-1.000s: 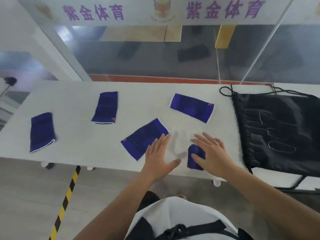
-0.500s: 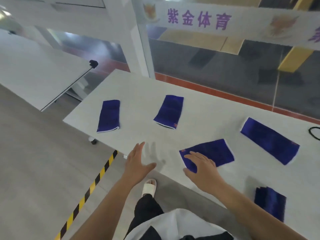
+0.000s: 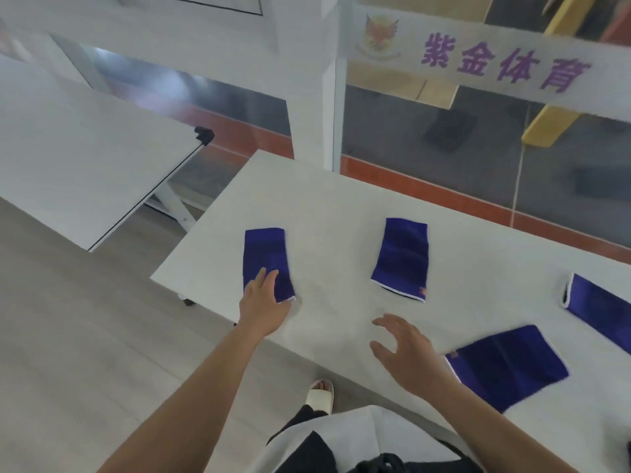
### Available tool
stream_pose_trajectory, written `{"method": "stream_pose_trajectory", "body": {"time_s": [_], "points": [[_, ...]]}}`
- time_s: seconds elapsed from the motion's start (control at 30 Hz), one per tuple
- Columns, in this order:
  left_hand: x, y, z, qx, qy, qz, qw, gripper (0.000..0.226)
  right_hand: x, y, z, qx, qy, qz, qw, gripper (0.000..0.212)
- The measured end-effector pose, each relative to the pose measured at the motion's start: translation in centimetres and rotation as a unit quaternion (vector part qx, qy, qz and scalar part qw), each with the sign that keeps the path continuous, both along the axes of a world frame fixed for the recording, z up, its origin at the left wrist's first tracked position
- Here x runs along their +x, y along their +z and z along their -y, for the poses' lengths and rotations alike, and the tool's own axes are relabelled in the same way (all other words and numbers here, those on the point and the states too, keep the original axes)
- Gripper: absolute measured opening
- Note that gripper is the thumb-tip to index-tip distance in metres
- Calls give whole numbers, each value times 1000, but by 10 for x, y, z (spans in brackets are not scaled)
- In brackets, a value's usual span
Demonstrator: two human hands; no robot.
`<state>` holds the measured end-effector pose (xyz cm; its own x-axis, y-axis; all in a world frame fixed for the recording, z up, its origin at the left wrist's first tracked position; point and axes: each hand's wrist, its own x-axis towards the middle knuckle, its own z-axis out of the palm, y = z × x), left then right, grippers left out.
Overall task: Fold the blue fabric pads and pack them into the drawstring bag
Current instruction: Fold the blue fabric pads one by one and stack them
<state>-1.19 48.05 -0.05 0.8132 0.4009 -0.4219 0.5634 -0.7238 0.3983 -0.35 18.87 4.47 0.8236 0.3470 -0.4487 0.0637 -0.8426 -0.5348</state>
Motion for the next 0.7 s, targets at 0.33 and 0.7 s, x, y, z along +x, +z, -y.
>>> {"method": "stream_pose_trajectory", "body": {"time_s": [0.33, 0.7], "points": [[69, -23, -66, 64, -173, -123, 975, 75, 2, 7, -14, -17, -106, 5, 994, 42], [19, -8, 86, 70, -333, -69, 938, 69, -12, -6, -17, -48, -149, -49, 986, 49]]}}
